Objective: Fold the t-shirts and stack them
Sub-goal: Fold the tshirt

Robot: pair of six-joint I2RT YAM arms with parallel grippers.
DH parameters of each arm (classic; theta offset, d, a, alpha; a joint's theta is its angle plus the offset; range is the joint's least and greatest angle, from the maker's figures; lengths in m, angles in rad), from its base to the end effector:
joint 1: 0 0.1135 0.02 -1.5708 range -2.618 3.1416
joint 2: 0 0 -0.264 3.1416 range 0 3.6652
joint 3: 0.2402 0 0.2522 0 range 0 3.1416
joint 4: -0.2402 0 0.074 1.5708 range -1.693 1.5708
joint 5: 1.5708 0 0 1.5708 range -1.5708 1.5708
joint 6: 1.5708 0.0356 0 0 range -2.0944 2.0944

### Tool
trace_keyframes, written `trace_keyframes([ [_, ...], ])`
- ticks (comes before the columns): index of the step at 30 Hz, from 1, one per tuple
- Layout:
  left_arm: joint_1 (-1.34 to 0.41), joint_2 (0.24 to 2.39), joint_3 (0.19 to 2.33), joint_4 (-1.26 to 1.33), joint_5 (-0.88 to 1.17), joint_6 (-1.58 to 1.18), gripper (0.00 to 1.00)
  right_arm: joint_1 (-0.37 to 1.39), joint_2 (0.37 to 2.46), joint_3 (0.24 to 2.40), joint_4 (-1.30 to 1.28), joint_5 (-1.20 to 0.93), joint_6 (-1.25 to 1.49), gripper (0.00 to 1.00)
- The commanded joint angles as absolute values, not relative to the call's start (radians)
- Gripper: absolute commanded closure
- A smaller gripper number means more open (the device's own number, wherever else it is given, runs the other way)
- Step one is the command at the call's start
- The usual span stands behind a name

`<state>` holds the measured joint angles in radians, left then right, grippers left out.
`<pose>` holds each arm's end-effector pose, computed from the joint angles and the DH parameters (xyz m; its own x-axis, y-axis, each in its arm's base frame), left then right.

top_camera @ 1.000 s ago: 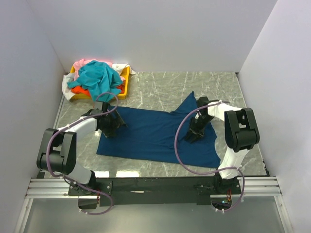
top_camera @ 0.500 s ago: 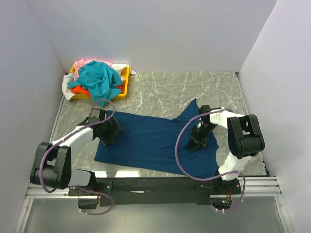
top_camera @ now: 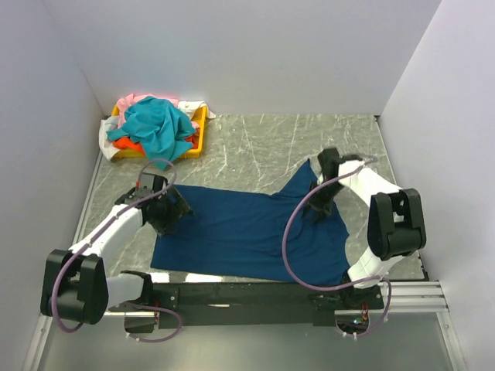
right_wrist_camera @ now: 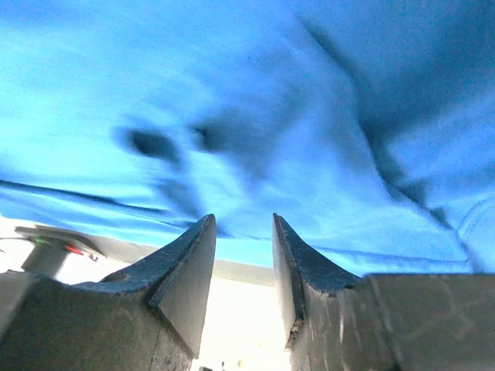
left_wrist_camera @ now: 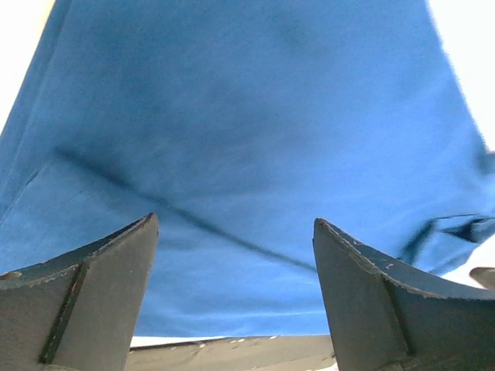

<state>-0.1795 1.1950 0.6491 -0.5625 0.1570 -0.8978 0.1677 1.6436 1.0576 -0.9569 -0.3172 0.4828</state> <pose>0.2079 -0.0434 0.1855 -0.7405 -0.6506 -0.1686 -0.5359 0.7230 -0.4361 0.2737 0.0576 0.1835 -0.9505 0.2865 0.1200 0.3095 0.9059 0.2891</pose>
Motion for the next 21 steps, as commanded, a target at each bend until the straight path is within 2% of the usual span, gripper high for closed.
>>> trace_keyframes([
  [1, -0.179, 1.196, 0.784, -0.569, 0.121, -0.856, 0.12, 0.160, 1.603, 1.235, -1.000, -0.268, 0.442, 0.57],
  [7, -0.179, 1.221, 0.900, -0.558, 0.095, -0.782, 0.11, 0.109, 1.790, 1.458, -0.887, -0.221, 0.399, 0.58],
  [12, -0.179, 1.160, 0.937, -0.554, 0.051, -0.756, 0.08, 0.106, 1.982, 1.664, -0.813, -0.126, 0.380, 0.58],
  [21, -0.179, 1.103, 0.908, -0.542, 0.035, -0.778, 0.07, 0.091, 2.140, 1.798, -0.730, -0.041, 0.370, 0.59],
])
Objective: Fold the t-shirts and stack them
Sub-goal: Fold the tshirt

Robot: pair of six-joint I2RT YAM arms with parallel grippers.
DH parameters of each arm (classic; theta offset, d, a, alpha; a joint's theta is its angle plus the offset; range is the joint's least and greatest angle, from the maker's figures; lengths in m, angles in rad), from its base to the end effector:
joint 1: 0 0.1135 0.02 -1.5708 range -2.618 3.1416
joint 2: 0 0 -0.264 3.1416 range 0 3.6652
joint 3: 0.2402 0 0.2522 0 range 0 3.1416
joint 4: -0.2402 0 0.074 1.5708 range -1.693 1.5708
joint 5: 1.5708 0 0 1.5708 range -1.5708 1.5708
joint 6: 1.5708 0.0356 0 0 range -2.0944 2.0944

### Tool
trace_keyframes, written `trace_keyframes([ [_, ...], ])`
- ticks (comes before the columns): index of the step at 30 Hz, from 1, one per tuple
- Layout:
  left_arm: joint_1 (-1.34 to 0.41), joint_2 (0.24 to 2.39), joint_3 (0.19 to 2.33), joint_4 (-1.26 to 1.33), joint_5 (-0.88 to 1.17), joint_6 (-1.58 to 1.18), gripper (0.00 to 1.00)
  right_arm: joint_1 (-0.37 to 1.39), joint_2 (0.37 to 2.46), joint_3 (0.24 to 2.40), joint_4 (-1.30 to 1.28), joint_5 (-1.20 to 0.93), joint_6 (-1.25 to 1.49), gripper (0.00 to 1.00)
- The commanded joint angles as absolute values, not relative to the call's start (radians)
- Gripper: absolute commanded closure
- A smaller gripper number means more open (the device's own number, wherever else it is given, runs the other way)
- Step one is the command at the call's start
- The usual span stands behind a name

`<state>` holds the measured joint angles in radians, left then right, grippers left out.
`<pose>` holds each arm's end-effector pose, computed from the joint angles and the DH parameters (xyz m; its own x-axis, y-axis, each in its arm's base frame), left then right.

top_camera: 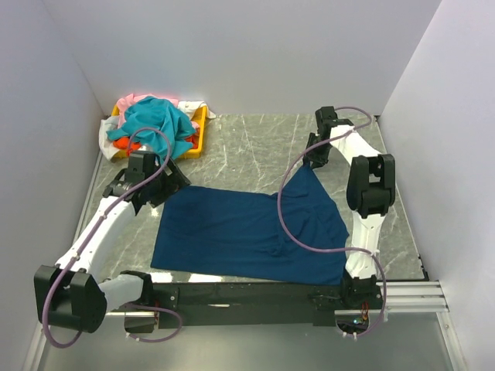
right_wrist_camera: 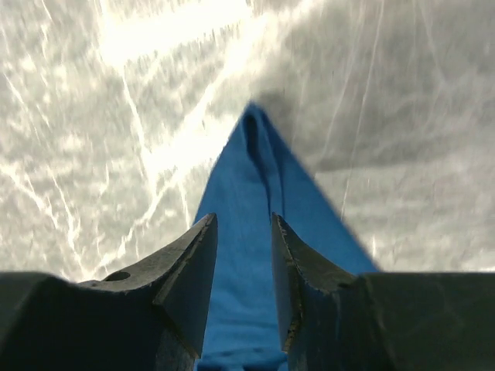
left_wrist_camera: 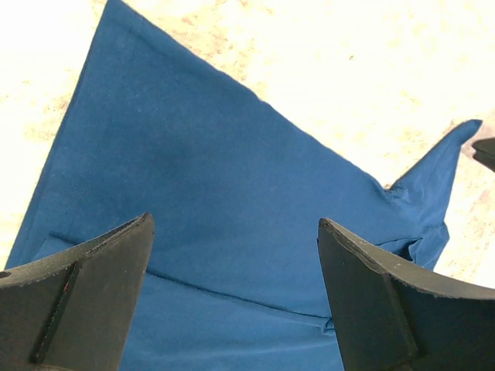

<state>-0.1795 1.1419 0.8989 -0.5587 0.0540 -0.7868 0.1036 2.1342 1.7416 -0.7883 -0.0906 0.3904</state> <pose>0.2344 -0.0445 0.2742 -0.6516 -0.6004 -0.4636 -0.3486 0.7799 -0.5199 0.4491 0.0499 0.1972 -0.9030 0.2872 -0.3197 0.2233 0.9491 0.2220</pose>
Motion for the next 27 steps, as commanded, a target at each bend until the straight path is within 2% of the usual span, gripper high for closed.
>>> trace_keyframes([
  [1, -0.179, 1.085, 0.905, -0.541, 0.031, -0.782, 0.07, 0.084, 2.147, 1.802, -0.726, -0.043, 0.367, 0.59],
  [18, -0.179, 0.965, 0.839, -0.581, 0.003, -0.835, 0.05, 0.078, 2.281, 1.901, -0.718, -0.081, 0.333, 0.62],
  [21, -0.179, 0.966, 0.838, -0.583, 0.003, -0.831, 0.04, 0.077, 2.267, 1.872, -0.696, -0.103, 0.337, 0.66],
  [27, -0.179, 1.015, 0.851, -0.609, -0.060, -0.828, 0.05, 0.077, 2.249, 1.867, -0.715, -0.114, 0.354, 0.83],
])
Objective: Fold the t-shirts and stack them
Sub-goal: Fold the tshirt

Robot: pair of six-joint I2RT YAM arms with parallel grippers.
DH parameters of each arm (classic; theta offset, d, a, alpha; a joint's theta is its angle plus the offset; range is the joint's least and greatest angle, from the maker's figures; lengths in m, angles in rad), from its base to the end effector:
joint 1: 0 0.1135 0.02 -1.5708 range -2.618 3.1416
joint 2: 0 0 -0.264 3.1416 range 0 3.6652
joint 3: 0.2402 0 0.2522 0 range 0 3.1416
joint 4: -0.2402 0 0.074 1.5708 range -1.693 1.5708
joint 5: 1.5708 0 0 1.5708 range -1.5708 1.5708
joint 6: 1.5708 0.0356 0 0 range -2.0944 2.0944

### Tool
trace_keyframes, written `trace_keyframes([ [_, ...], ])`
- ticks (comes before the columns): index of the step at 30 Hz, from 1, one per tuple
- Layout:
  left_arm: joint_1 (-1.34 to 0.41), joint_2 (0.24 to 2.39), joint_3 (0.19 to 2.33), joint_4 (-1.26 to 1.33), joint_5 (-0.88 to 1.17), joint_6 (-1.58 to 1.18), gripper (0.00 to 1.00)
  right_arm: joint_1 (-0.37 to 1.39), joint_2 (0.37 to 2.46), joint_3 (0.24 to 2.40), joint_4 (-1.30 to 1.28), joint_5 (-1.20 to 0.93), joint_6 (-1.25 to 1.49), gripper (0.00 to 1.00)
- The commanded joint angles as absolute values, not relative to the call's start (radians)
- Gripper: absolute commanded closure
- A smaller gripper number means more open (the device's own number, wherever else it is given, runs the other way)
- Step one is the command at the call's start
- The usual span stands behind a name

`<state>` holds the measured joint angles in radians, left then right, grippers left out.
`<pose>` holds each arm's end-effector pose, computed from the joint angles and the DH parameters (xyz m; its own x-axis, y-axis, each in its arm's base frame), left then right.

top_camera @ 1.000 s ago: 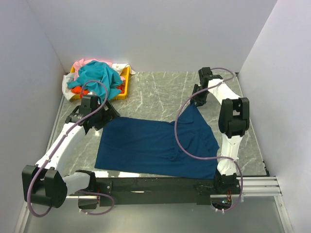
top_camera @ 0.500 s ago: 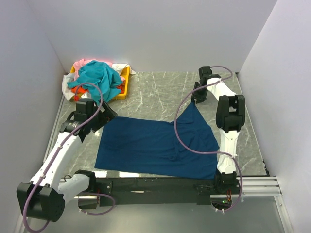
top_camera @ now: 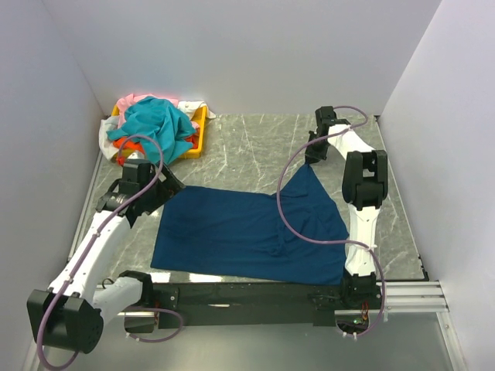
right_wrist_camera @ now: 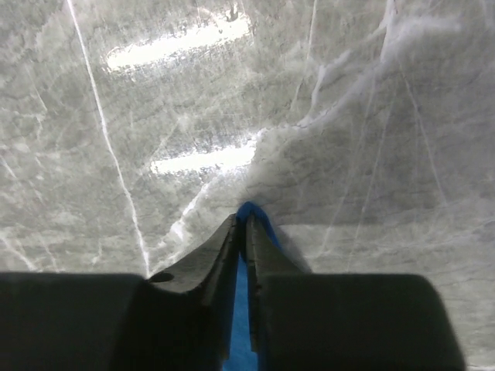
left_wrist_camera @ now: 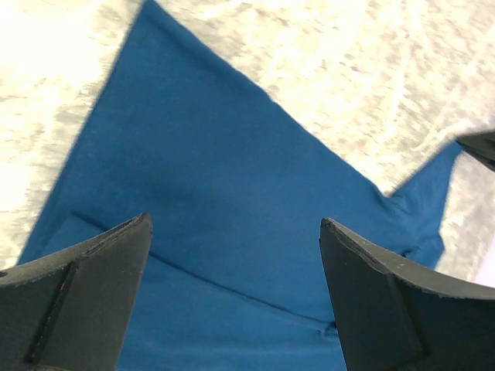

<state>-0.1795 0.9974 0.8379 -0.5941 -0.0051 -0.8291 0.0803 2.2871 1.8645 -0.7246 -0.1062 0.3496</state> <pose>0.2048 -0.0370 0.2806 -0.5838 -0.6434 -0.4952 -0.3783 0.7552 -0.5353 0.4845 0.0428 0.1671 -0.8959 0.2696 -0.3531 0.1955 0.9530 0.2316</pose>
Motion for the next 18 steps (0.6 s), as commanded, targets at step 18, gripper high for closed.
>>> trace_keyframes([
  [18, -0.048, 1.408, 0.949, -0.376, -0.069, -0.592, 0.38, 0.077, 2.034, 1.730, -0.784, -0.161, 0.408, 1.00],
])
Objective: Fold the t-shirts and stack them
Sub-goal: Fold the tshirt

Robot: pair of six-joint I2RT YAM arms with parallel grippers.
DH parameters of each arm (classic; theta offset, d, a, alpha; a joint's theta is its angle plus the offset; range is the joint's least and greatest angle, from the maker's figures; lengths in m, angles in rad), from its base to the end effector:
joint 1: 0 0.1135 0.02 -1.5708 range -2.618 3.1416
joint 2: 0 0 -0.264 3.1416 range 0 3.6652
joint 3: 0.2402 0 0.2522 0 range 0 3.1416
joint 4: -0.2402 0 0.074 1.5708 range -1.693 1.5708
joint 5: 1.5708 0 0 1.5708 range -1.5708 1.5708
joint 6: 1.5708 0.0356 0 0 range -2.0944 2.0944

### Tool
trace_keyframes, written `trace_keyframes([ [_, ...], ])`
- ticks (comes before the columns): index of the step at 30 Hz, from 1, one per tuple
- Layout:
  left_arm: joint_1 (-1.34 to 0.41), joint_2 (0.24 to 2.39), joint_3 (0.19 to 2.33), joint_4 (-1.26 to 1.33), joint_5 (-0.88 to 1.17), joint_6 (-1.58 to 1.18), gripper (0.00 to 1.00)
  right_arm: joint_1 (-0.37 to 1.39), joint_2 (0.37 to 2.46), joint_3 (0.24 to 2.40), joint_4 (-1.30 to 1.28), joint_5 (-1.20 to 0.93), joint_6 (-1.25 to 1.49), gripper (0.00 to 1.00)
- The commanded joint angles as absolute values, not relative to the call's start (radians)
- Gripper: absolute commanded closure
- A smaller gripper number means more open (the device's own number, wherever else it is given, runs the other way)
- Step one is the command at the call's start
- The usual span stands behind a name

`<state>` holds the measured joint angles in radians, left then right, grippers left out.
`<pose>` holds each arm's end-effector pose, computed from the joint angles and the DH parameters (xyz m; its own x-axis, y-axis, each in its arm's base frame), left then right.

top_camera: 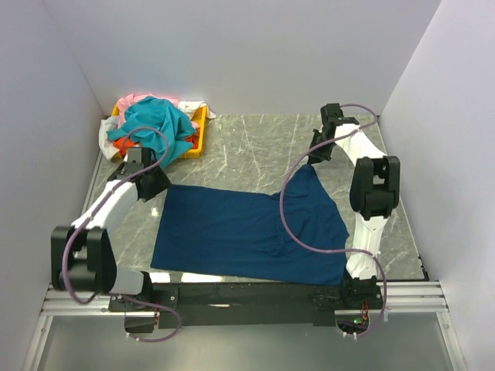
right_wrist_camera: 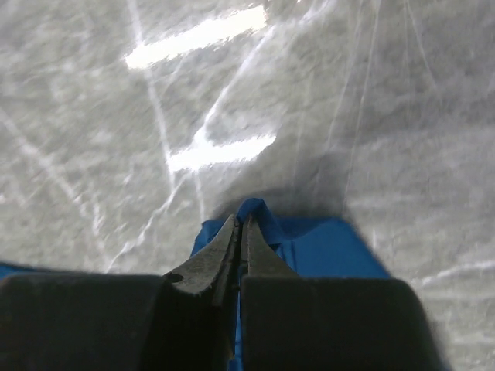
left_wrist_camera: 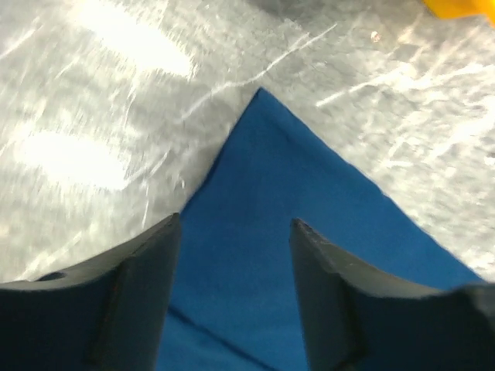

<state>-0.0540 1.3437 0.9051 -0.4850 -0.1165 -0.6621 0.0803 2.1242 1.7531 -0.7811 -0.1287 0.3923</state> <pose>0.2736 -0.0106 0.2338 -0.6182 -0.5781 -0.5326 -0.5026 0.8117 -0.2975 0.4514 0.0409 0.2053 -0.8918 0.3086 -0.3308 0.2266 0.9376 0.2638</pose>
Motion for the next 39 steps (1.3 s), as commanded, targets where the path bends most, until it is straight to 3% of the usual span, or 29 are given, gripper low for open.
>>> trace_keyframes([
  [1, -0.046, 1.431, 0.963, -0.365, -0.064, -0.589, 0.40, 0.077, 2.020, 1.717, -0.784, -0.166, 0.410, 1.00],
  [6, -0.045, 1.577, 1.026, -0.327, -0.060, -0.584, 0.50, 0.077, 1.991, 1.694, -0.790, -0.195, 0.417, 1.00],
  [15, -0.043, 1.715, 1.117, -0.327, -0.101, -0.581, 0.52, 0.078, 1.954, 1.654, -0.785, -0.221, 0.420, 1.00],
  [29, -0.043, 1.789, 1.138, -0.342, -0.100, -0.589, 0.59, 0.078, 1.942, 1.646, -0.798, -0.221, 0.419, 1.00],
  [39, -0.044, 1.810, 1.124, -0.341, -0.078, -0.592, 0.73, 0.078, 1.954, 1.646, -0.796, -0.225, 0.419, 1.00],
])
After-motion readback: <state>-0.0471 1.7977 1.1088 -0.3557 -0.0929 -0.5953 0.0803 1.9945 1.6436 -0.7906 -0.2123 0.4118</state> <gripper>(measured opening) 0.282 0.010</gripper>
